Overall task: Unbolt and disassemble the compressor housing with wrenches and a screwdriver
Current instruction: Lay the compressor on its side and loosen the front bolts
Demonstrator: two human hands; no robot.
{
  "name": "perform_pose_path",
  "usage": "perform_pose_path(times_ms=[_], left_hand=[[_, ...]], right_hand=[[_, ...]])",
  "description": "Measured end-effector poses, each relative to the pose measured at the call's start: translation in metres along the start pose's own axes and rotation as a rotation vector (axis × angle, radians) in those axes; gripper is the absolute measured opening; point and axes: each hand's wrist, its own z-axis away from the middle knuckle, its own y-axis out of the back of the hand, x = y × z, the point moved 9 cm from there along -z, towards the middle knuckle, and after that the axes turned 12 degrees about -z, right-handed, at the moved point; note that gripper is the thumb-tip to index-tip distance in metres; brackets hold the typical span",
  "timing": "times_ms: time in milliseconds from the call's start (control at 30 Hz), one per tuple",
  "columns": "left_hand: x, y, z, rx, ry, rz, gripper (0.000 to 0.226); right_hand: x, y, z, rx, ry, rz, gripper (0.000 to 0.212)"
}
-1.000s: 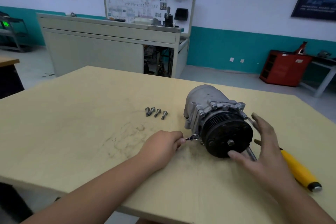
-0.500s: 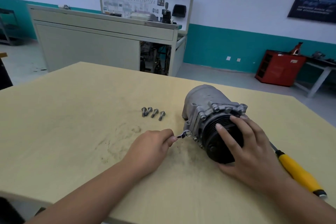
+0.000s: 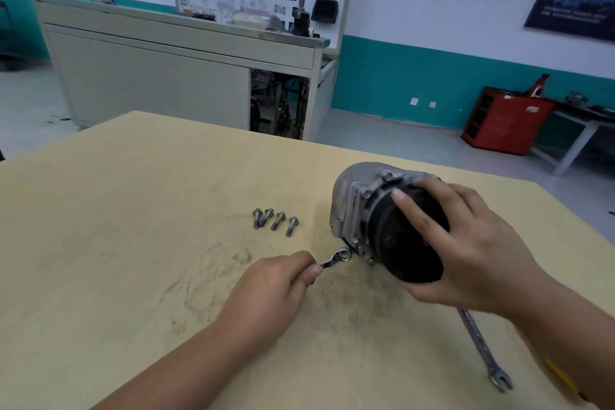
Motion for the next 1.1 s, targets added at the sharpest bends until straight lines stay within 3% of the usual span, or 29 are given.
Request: perform_pose_path(times_ms=[333, 600, 733, 1100], left_hand=[[0.007, 0.004, -0.039, -0.004, 0.108, 0.063, 0.031], [0.007, 0.012, -0.074, 0.031, 0.138, 0.101, 0.035], [0.009, 0.005, -0.080, 0.001, 0.128, -0.004, 0.033], [0.019, 0.008, -0.092, 0.057, 0.139, 0.071, 0.035]], right_hand=[[0.060, -0.014, -0.071, -0.294, -0.218, -0.088, 0.117], [0.066, -0.022, -0.075, -0.315, -0.187, -0.033, 0.116], [0.077, -0.021, -0.079, -0.305, -0.251, -0.090, 0.118], [0.114, -0.019, -0.074, -0.262, -0.402, -0.211, 0.112]])
